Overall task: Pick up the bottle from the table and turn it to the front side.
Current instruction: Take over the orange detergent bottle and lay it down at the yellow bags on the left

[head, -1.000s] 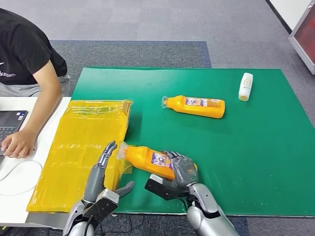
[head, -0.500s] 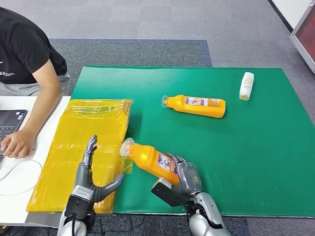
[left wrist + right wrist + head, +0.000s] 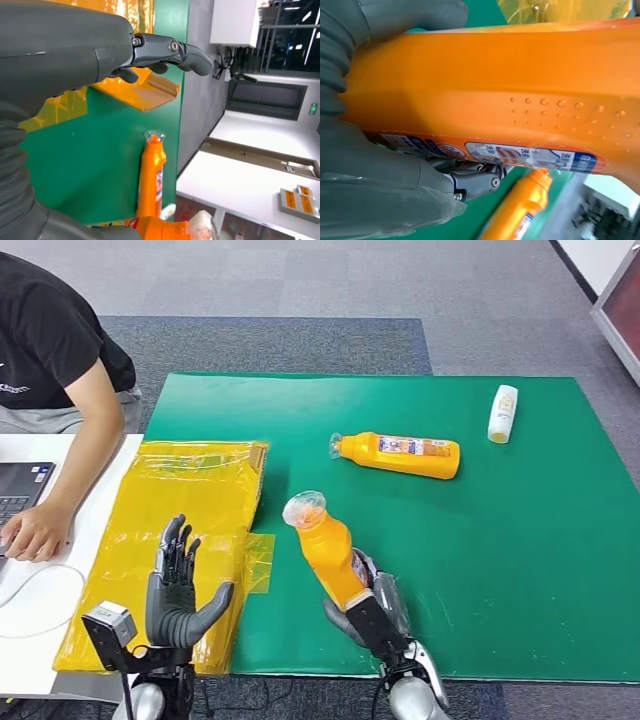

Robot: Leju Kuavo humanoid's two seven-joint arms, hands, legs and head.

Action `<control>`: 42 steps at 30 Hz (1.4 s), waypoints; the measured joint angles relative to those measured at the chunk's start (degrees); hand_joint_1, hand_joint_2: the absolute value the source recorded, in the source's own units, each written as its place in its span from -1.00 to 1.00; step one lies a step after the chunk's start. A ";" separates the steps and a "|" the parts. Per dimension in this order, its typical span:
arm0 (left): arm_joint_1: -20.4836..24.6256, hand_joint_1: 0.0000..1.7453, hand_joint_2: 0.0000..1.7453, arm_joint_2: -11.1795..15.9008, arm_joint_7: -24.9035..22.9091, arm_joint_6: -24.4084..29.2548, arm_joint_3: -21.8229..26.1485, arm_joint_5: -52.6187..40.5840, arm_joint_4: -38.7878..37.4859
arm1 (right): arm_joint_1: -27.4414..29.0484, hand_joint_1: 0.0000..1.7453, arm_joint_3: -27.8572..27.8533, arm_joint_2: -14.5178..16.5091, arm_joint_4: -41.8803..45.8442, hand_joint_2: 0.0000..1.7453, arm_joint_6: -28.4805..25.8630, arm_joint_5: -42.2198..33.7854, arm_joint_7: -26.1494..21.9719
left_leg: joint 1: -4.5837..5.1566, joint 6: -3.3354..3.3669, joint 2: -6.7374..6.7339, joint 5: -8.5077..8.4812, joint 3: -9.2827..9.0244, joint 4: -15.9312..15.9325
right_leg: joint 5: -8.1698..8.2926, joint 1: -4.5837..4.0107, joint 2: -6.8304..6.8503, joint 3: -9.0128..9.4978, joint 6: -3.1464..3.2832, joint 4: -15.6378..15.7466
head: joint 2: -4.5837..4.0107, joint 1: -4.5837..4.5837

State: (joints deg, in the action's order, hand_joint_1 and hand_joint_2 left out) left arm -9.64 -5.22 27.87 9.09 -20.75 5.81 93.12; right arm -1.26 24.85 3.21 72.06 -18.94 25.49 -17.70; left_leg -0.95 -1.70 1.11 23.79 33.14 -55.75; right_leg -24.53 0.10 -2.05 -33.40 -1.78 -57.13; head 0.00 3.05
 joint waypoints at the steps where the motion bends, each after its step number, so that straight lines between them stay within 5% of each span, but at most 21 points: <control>1: 0.02 -1.00 1.00 0.03 -0.20 -0.45 -0.04 0.91 -0.10 | 0.08 1.00 -0.14 0.11 0.08 1.00 0.51 -1.16 -0.01 | 0.00 0.00 0.00 0.00 0.01 0.00 | 0.00 0.00 0.00 -0.01 0.00 0.00 | 0.00 0.01; 19: 4.69 -1.00 1.00 -0.28 -10.00 -11.37 -3.33 17.98 -0.62 | -1.19 1.00 -0.07 1.74 0.06 1.00 -0.42 -4.63 -2.90 | 0.00 -0.01 0.00 -0.05 0.14 -0.01 | 0.01 0.00 0.01 -0.13 0.00 -0.01 | 0.00 0.01; 42: 12.63 -1.00 1.00 0.17 -14.26 -11.56 -10.18 18.12 -5.41 | -1.55 1.00 0.41 2.21 -0.79 1.00 -2.55 -6.11 -3.74 | 0.00 -0.01 0.02 -0.06 0.22 -0.03 | 0.01 0.01 0.02 -0.21 0.00 -0.01 | 0.00 0.01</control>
State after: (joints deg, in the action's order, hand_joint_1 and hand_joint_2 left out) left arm 2.99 -5.05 13.61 -2.46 -30.93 23.93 87.71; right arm -2.80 25.26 5.42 71.28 -21.49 19.38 -21.44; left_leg -0.95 -1.71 1.13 23.73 33.36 -55.77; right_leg -24.52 0.10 -2.03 -33.61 -1.78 -57.15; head 0.00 3.06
